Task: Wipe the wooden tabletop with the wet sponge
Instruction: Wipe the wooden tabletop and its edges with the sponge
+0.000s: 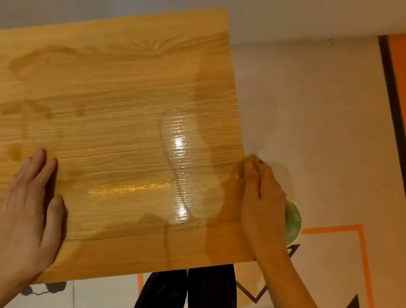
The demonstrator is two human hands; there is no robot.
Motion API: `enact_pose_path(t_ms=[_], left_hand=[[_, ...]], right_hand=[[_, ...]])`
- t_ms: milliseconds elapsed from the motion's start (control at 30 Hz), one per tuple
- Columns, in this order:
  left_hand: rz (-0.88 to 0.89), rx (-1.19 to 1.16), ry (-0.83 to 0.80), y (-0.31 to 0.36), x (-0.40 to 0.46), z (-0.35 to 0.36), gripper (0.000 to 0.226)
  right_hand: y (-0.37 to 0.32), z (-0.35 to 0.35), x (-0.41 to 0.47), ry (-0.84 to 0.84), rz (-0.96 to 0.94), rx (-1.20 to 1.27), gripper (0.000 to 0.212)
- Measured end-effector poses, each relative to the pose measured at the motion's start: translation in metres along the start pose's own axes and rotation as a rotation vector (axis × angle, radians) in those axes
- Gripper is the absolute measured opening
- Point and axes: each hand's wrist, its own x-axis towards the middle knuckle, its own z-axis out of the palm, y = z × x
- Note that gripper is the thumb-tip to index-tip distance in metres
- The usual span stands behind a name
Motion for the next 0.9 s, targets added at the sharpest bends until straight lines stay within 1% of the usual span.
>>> enact_pose_path(t_ms=[133,200,333,433,500,567,633,667,733,800,833,900], left_hand=[[-0.049,0.01,-0.025,0.011,0.001,-0.004,0.063],[-0.068,0.02,-0.038,0.013,0.002,-0.006,0.063],[-0.087,0.008,-0.04,0.013,0.002,-0.006,0.065],[-0.114,-0.002,-0.028,0.013,0.004,-0.006,0.063],[-0.107,0.002,-0.04,0.009,0.004,-0.007,0.063],[-0.088,0.014,-0.061,0.002,0.004,-0.006,0.063],[-0.093,0.028,-0.07,-0.005,0.004,-0.003,0.065],[-0.11,0.033,-0.067,-0.006,0.005,-0.002,0.067],[-0.154,0.039,-0.08,-0.005,0.009,-0.001,0.071],[-0.164,0.048,-0.112,-0.005,0.008,-0.001,0.07],[-0.159,0.051,-0.127,-0.004,0.008,-0.002,0.07],[-0.136,0.05,-0.16,0.001,0.008,-0.005,0.076]], right_hand=[[-0.038,0.021,0.073,0.013,-0.141,-0.039,0.018],[-0.058,0.031,0.11,-0.002,-0.189,-0.048,0.026],[-0.108,0.051,0.191,-0.015,-0.199,-0.117,0.042],[-0.141,0.061,0.231,-0.003,-0.186,-0.097,0.046],[-0.14,0.061,0.226,0.011,-0.176,-0.012,0.041],[-0.115,0.053,0.189,-0.002,-0.179,0.029,0.034],[-0.077,0.04,0.132,0.004,-0.154,0.03,0.03],[-0.063,0.033,0.103,0.027,-0.121,0.007,0.032],[-0.045,0.026,0.072,0.077,-0.088,-0.051,0.031],[-0.053,0.031,0.084,0.078,-0.078,-0.076,0.032],[-0.066,0.037,0.101,0.082,-0.096,-0.07,0.034],[-0.1,0.051,0.151,0.096,-0.173,-0.103,0.03]])
